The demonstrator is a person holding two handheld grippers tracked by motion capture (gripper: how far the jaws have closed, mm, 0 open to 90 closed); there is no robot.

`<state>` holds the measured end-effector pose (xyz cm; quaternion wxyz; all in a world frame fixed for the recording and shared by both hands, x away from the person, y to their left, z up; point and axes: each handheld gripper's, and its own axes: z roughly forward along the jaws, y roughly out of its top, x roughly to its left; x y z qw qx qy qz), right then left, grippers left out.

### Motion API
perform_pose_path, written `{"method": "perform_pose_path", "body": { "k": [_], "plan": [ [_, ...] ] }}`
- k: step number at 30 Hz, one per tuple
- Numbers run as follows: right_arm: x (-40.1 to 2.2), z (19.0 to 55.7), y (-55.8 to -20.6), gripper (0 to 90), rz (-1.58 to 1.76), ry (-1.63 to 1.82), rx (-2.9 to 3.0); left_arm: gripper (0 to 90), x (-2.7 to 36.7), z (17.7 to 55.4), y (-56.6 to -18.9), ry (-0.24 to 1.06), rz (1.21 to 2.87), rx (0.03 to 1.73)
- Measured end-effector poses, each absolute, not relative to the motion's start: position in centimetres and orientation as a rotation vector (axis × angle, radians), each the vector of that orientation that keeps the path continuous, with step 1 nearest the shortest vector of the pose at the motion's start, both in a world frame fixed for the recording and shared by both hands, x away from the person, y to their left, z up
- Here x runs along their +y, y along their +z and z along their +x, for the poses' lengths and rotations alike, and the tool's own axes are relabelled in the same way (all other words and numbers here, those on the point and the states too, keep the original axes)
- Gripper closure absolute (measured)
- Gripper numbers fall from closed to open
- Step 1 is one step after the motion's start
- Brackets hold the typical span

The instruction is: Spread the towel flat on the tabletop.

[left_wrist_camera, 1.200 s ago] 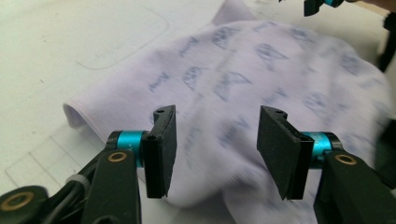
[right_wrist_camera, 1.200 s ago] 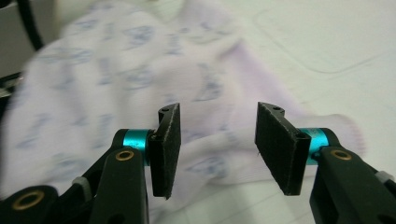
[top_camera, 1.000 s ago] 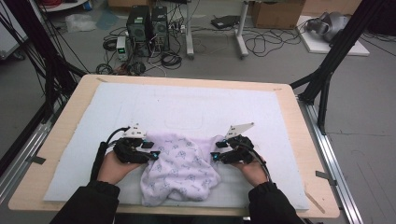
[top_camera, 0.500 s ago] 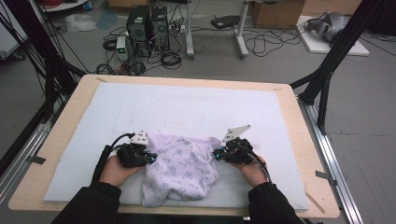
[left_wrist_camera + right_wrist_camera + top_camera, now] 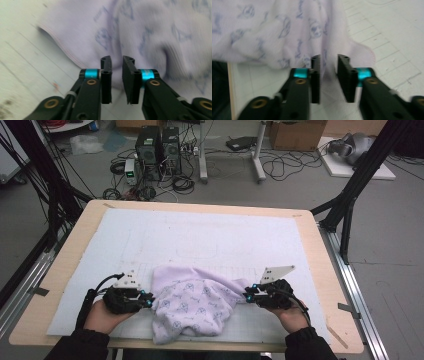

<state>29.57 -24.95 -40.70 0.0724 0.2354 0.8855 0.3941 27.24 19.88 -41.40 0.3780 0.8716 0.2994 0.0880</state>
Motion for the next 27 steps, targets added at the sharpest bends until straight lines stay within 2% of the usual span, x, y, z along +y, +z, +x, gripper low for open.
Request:
{"method": "perform_pose_path", "body": {
  "k": [1,3,4,5,6,8,9,10,11,12,13,14,15,16,17,18,24,27],
  "plan": [
    [-25.0,30.0,-40.7,64.4,0.738,1.207,2.666,73.4,19.8,28.3,-40.9,0.254,2.202,0.775],
    [-25.0,30.4,-40.9,62.2,0.76,1.209,2.67,71.9,19.7,29.0,-40.7,0.269,2.192,0.78],
    [-24.7,31.0,-41.4,56.3,0.776,1.157,2.671,66.7,19.3,30.4,-40.7,0.292,2.163,0.8],
    [-24.7,31.0,-41.4,56.3,0.776,1.157,2.671,65.8,19.3,30.4,-40.7,0.292,2.163,0.8],
    [-24.4,31.8,-42.1,50.9,0.821,1.123,2.676,62.9,18.7,31.9,-41.1,0.3,2.16,0.835],
    [-24.5,32.5,-42.8,49.9,0.867,1.077,2.674,52.9,18.4,32.5,-41.5,0.338,2.171,0.856],
    [-24.5,32.5,-42.8,49.9,0.867,1.077,2.674,52.9,18.1,33.1,-41.9,0.363,2.179,0.889],
    [-24.5,33.2,-43.3,51.1,0.902,1.07,2.68,45.6,18.0,33.6,-42.3,0.38,2.188,0.916],
    [-24.5,33.2,-43.3,51.1,0.902,1.07,2.68,45.6,17.8,34.0,-42.7,0.404,2.198,0.935],
    [-24.4,33.6,-43.5,56.9,0.901,1.062,2.671,45.8,17.7,34.3,-43.1,0.416,2.21,0.956],
    [-24.4,33.6,-43.5,56.9,0.901,1.062,2.671,45.8,17.5,34.6,-43.5,0.404,2.231,0.962],
    [-24.2,33.6,-43.5,66.8,0.846,1.027,2.658,54.2,17.6,34.7,-43.7,0.379,2.221,0.961],
    [-24.2,33.6,-43.5,66.8,0.846,1.027,2.658,54.2,17.7,34.8,-43.6,0.351,2.209,0.956],
    [-24.3,33.8,-43.5,78.2,0.835,1.04,2.666,78.9,17.7,34.7,-43.5,0.34,2.215,0.932],
    [-24.3,33.8,-43.5,78.2,0.835,1.04,2.666,78.9,17.5,34.6,-43.5,0.341,2.228,0.914],
    [-24.4,34.0,-43.4,81.3,0.835,1.06,2.699,85.3,17.2,34.3,-43.4,0.355,2.249,0.897],
    [-24.4,33.9,-42.3,83.0,0.775,1.076,2.73,86.7,17.6,33.8,-42.5,0.346,2.215,0.881],
    [-24.6,34.6,-41.2,83.2,0.764,1.063,2.713,86.8,18.0,34.1,-40.8,0.406,2.158,0.882]
  ]
}}
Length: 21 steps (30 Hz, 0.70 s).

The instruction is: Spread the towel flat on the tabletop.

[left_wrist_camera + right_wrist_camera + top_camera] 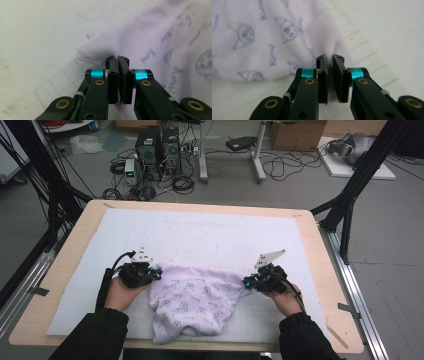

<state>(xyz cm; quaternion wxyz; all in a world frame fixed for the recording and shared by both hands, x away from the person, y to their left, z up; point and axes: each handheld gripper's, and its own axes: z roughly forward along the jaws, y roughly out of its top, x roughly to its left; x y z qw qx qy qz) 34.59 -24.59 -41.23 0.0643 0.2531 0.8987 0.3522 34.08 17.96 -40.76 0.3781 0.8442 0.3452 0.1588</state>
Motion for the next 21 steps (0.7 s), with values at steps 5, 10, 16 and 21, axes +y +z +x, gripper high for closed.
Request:
{"method": "perform_pose_path", "body": {
  "k": [5,10,16,21],
  "plan": [
    [-25.1,39.8,-34.3,83.9,0.819,1.073,2.552,87.0,19.0,37.6,-34.2,0.679,1.931,0.94],
    [-23.6,43.7,-30.0,61.4,0.881,1.017,2.369,52.5,19.0,40.6,-32.0,0.727,1.9,1.038],
    [-22.9,43.0,-32.6,54.2,0.872,1.056,2.425,52.2,19.5,39.4,-35.3,0.585,1.976,1.004],
    [-23.4,39.0,-36.1,51.6,0.834,1.147,2.502,48.3,19.3,36.5,-38.5,0.494,2.033,0.942]
  ]
}}
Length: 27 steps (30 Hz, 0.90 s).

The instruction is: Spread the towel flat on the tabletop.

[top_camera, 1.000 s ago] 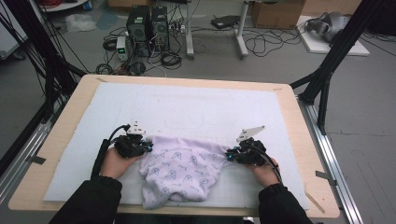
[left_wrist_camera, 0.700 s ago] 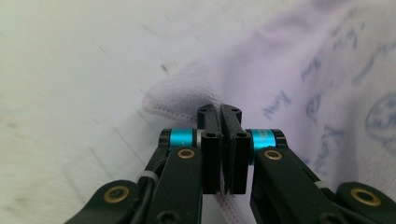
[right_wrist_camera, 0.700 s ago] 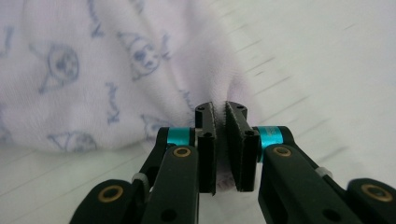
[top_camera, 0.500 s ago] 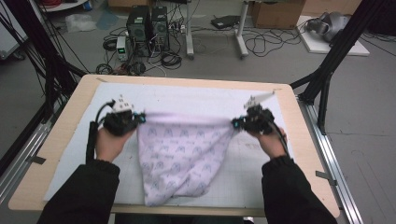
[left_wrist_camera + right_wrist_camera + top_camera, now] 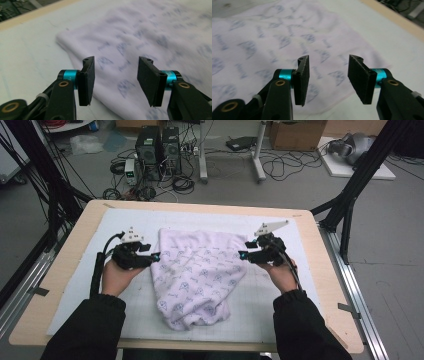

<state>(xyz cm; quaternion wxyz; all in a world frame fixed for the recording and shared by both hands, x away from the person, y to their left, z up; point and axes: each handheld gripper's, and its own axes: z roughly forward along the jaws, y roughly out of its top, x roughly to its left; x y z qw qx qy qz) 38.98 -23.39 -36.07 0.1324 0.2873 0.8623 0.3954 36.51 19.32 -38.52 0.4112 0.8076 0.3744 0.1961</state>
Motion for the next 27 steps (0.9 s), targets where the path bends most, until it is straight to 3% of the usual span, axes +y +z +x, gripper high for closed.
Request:
{"method": "perform_pose_path", "body": {
  "k": [10,19,25,26,27],
  "plan": [
    [-22.9,31.1,-38.8,48.0,0.705,1.307,2.548,45.1,20.2,29.1,-40.2,0.377,1.979,0.814],
    [-20.7,29.8,-42.0,47.8,0.657,1.302,2.642,44.1,17.9,26.8,-41.6,0.275,2.067,0.693],
    [-17.8,30.1,-43.4,51.5,0.569,1.242,2.699,64.0,15.7,28.2,-43.7,0.218,2.13,0.682],
    [-17.1,30.4,-43.8,58.2,0.55,1.213,2.713,76.6,15.5,28.3,-43.7,0.225,2.136,0.666],
    [-16.9,30.6,-44.0,65.5,0.542,1.206,2.728,80.0,15.2,28.4,-43.7,0.223,2.137,0.669]
  ]
}}
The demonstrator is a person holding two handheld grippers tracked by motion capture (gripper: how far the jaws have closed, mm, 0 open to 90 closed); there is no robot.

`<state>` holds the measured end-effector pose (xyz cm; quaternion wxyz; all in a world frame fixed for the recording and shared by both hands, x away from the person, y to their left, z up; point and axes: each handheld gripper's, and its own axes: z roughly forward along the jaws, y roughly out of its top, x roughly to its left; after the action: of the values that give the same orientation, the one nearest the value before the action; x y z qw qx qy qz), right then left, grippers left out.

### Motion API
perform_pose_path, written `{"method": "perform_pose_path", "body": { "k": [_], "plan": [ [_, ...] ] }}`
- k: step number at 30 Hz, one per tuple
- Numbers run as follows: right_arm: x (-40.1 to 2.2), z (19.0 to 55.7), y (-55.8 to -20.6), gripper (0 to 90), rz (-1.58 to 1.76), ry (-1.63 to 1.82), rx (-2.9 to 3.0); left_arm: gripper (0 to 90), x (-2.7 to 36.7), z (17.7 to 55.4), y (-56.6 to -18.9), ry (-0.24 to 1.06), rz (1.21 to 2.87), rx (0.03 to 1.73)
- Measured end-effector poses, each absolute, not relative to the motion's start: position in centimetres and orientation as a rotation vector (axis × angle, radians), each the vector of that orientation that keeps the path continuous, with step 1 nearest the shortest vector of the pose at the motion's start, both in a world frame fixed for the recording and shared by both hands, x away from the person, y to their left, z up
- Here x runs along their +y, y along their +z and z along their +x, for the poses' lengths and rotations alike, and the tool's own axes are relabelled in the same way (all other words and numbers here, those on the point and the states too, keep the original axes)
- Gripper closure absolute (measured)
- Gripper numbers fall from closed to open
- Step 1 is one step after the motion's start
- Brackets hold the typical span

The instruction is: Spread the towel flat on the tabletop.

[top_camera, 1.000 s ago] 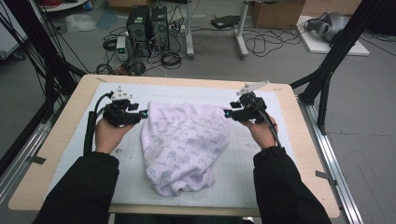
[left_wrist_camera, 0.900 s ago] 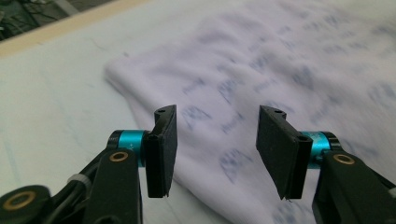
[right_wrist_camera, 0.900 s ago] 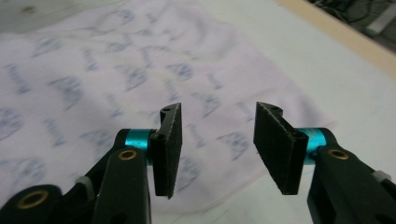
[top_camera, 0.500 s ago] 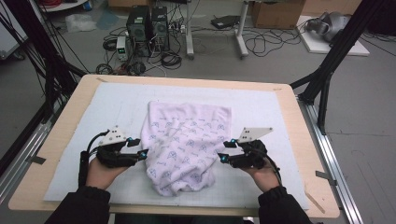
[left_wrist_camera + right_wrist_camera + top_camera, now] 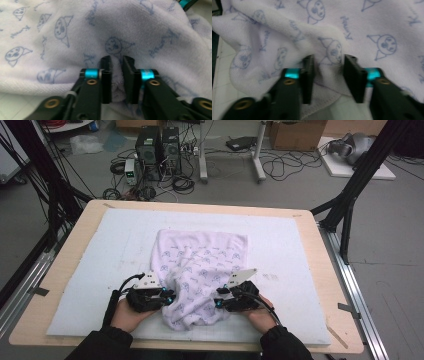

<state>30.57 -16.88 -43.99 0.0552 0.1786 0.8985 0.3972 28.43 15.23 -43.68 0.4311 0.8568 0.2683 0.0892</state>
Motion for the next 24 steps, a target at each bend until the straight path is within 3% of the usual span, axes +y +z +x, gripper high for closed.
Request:
{"method": "perform_pose_path", "body": {
  "k": [1,2,3,9,14,17,24],
  "plan": [
    [-16.8,30.7,-44.0,75.0,0.522,1.208,2.747,82.2,15.1,28.5,-43.6,0.223,2.144,0.663],
    [-16.8,30.7,-44.0,75.0,0.522,1.208,2.747,82.2,15.1,28.5,-43.4,0.235,2.147,0.659],
    [-16.9,30.7,-43.5,84.4,0.487,1.215,2.738,83.8,15.1,28.4,-43.2,0.237,2.14,0.665],
    [-19.1,30.9,-39.8,85.9,0.477,1.277,2.666,84.7,16.7,28.6,-40.3,0.315,2.056,0.693],
    [-21.0,33.1,-37.2,85.9,0.587,1.251,2.579,84.8,16.8,31.5,-38.5,0.414,1.982,0.786],
    [-21.2,34.6,-37.5,85.9,0.653,1.212,2.591,84.8,16.3,33.1,-38.9,0.422,1.99,0.82],
    [-20.5,39.3,-42.4,85.7,0.863,1.062,2.673,84.4,15.0,37.2,-42.5,0.365,2.037,0.949]
  ]
}}
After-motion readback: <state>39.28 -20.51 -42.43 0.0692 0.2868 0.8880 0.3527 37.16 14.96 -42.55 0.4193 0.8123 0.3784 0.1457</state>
